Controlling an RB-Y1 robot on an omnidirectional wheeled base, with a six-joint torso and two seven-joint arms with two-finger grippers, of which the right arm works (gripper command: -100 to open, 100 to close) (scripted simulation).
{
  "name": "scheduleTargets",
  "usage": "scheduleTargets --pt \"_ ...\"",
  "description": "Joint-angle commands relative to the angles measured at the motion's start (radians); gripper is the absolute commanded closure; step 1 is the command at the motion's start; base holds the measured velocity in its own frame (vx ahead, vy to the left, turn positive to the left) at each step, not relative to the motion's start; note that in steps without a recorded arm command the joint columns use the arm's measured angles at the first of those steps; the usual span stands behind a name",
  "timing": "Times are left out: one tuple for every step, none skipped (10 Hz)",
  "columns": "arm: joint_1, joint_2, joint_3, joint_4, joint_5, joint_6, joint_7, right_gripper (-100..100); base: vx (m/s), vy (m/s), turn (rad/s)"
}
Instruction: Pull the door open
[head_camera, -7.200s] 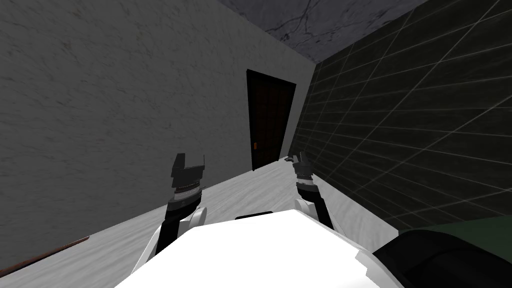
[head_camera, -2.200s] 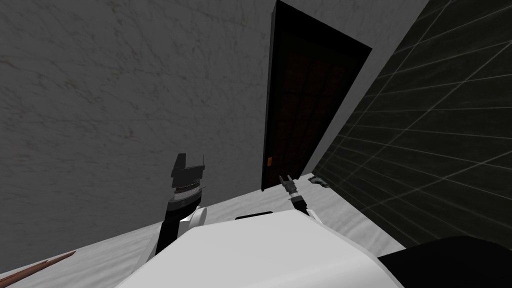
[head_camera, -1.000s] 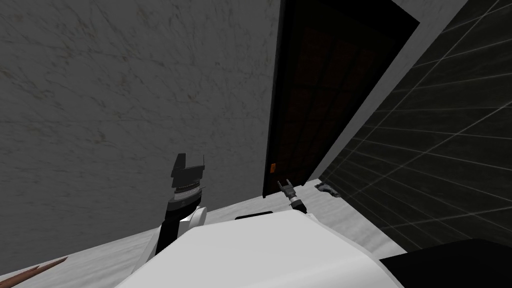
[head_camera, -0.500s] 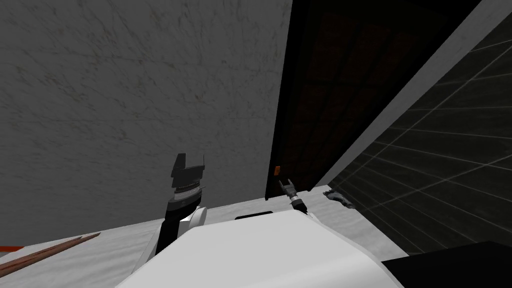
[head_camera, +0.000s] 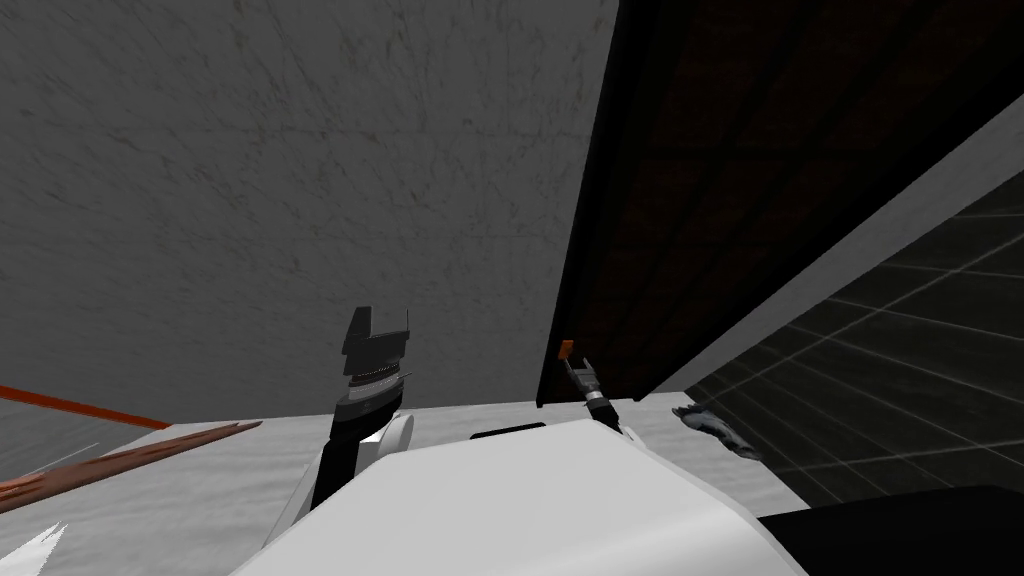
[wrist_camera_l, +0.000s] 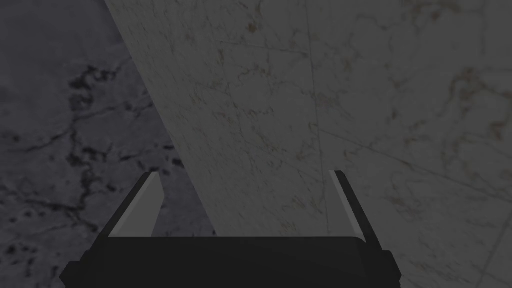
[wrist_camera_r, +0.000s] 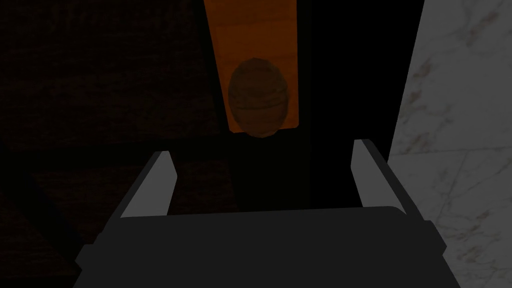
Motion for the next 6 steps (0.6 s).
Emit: scheduleTargets --pt "-0.012 -0.007 -0.009 0.016 -0.028 0.007 0.015 -100 0.065 -0.015 0.171" --pt "-0.027 -0.014 -0.019 0.041 -0.057 0.009 0.031 -100 0.086 -0.008 0.274" --pt "-0.036 -0.019 -0.026 0.058 -0.077 0.010 0.041 -100 0.121 -0.039 0.269" --pt "-0.045 -0.019 -0.024 0.082 -0.065 -0.010 0.039 -100 0.038 -0.021 0.017" --pt "-0.045 -0.019 -0.024 0.082 -0.065 -0.010 0.039 100 -0.023 0.014 -0.020" --pt "-0.045 -0.019 -0.024 0.082 -0.065 -0.010 0.039 100 -0.018 0.006 -0.019"
